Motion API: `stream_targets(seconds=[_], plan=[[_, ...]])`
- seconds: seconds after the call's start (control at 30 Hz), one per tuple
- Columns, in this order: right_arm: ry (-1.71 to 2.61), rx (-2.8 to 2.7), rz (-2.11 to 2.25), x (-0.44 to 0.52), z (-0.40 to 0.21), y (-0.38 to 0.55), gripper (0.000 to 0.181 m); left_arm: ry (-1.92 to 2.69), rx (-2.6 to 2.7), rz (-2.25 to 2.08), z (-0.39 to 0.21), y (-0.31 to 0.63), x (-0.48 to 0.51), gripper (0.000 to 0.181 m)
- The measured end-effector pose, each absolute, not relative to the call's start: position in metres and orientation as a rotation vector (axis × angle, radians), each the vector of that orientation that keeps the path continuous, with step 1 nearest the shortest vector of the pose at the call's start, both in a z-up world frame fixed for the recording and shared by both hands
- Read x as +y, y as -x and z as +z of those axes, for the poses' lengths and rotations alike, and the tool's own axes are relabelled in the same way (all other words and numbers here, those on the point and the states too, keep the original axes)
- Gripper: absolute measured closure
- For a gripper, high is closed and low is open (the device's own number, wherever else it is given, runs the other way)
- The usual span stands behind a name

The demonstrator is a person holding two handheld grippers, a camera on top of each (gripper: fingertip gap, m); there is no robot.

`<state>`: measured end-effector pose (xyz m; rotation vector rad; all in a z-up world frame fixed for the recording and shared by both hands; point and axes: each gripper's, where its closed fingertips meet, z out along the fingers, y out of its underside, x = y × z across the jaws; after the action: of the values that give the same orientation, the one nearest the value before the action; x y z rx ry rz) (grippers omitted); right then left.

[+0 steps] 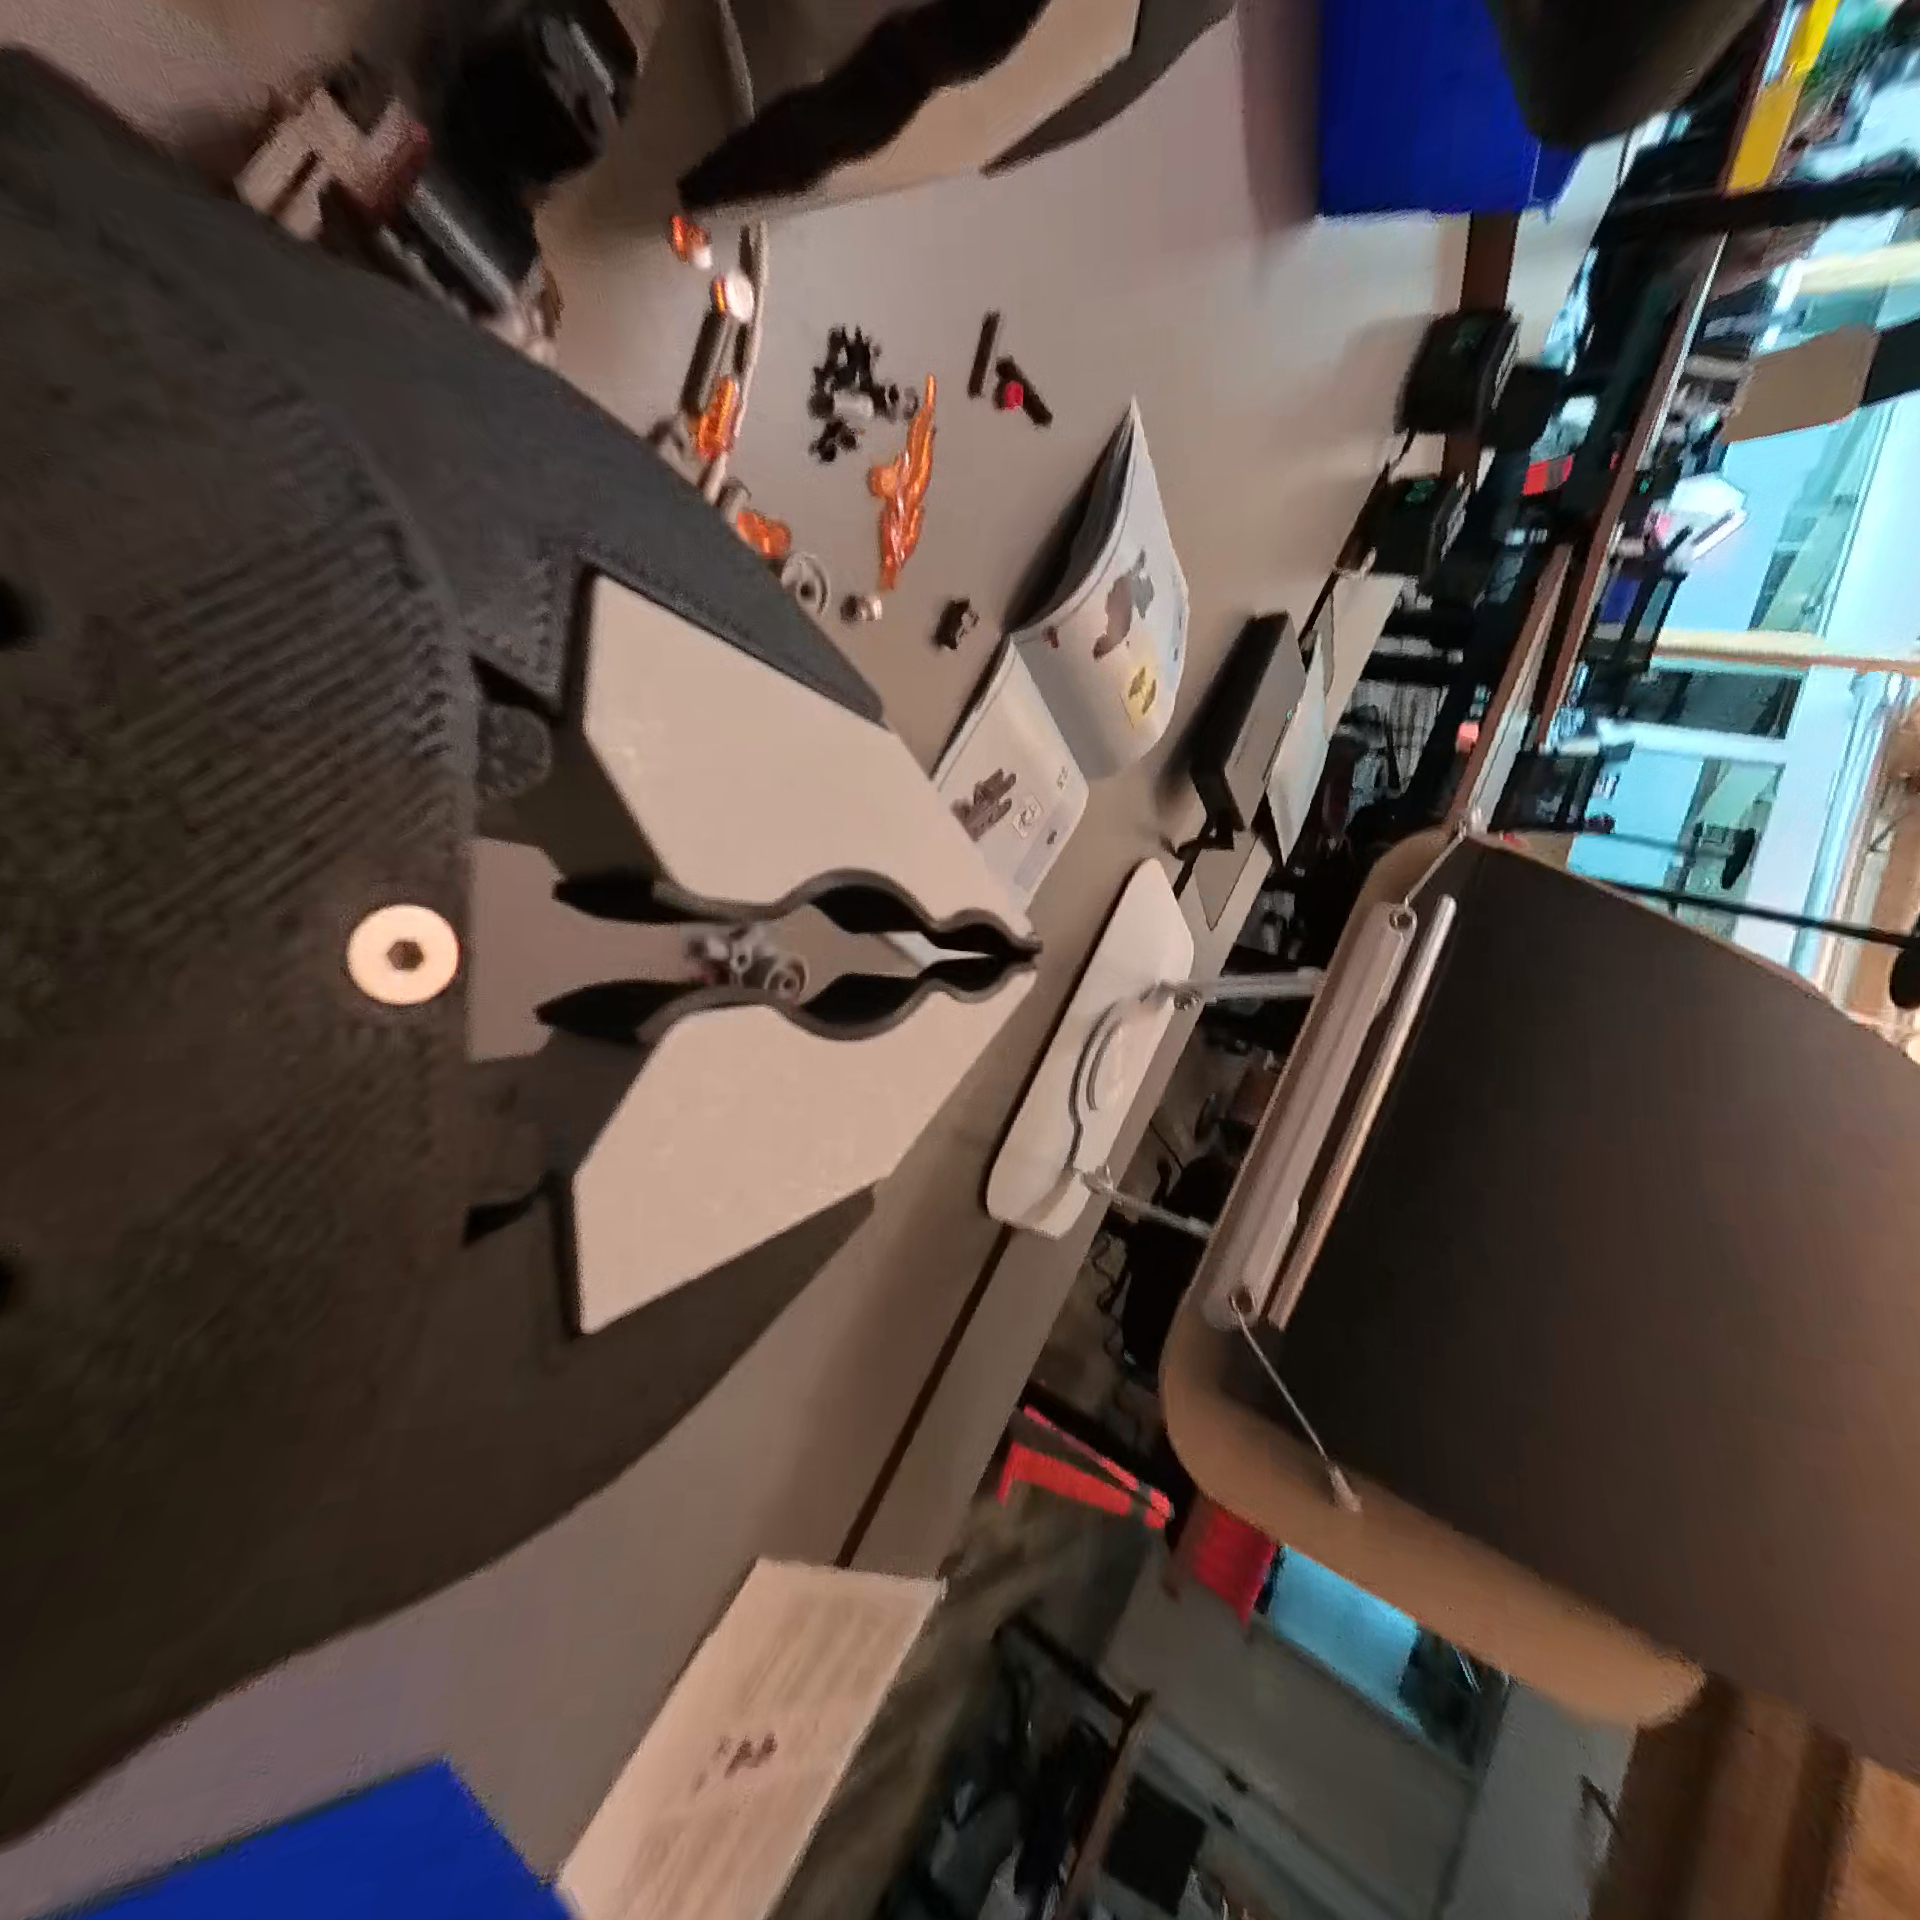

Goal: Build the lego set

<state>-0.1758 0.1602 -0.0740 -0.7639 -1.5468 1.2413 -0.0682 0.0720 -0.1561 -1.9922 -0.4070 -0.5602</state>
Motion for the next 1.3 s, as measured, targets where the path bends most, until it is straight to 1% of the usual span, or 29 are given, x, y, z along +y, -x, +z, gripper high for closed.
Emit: stream_targets(seconds=[0.2, 0.37, 0.5, 0.53, 0.6, 0.67, 0.7, 0.8, 0.83, 0.9, 0.93, 1.0, 1.17, 1.3], plan=[[0.852, -1.624, 1.426, 0.143, -0.080, 0.173, 0.181, 1.973, -0.390, -0.515, -0.152, 0.069, 0.071, 0.145], [1.044, -1.625, 1.448, 0.149, -0.090, 0.183, 0.181, 1.914, -0.405, -0.530, -0.145, 0.072, 0.067, 0.146], [1.084, -1.628, 1.450, 0.152, -0.094, 0.185, 0.181, 1.898, -0.396, -0.516, -0.141, 0.073, 0.067, 0.146], [1.090, -1.624, 1.455, 0.153, -0.093, 0.185, 0.181, 1.899, -0.379, -0.510, -0.140, 0.072, 0.066, 0.149], [1.103, -1.617, 1.474, 0.155, -0.093, 0.184, 0.181, 1.902, -0.335, -0.479, -0.136, 0.069, 0.065, 0.151], [1.122, -1.600, 1.496, 0.159, -0.091, 0.183, 0.181, 1.875, -0.291, -0.428, -0.128, 0.068, 0.064, 0.161], [1.133, -1.585, 1.507, 0.161, -0.090, 0.184, 0.181, 1.859, -0.285, -0.399, -0.124, 0.070, 0.063, 0.162], [1.176, -1.538, 1.546, 0.169, -0.086, 0.185, 0.181, 1.801, -0.293, -0.368, -0.115, 0.075, 0.059, 0.159], [1.190, -1.527, 1.561, 0.171, -0.086, 0.185, 0.181, 1.789, -0.300, -0.380, -0.113, 0.075, 0.059, 0.154], [1.206, -1.516, 1.581, 0.173, -0.085, 0.185, 0.181, 1.799, -0.328, -0.390, -0.117, 0.078, 0.061, 0.137], [1.208, -1.516, 1.583, 0.173, -0.085, 0.185, 0.181, 1.817, -0.326, -0.386, -0.120, 0.078, 0.062, 0.133], [1.198, -1.520, 1.569, 0.173, -0.085, 0.184, 0.181, 1.861, -0.289, -0.341, -0.124, 0.074, 0.064, 0.134], [1.136, -1.522, 1.554, 0.171, -0.081, 0.181, 0.181, 1.932, -0.206, -0.068, -0.127, 0.079, 0.065, 0.143], [1.133, -1.526, 1.559, 0.170, -0.081, 0.180, 0.181, 1.877, -0.262, -0.072, -0.119, 0.087, 0.060, 0.146]])
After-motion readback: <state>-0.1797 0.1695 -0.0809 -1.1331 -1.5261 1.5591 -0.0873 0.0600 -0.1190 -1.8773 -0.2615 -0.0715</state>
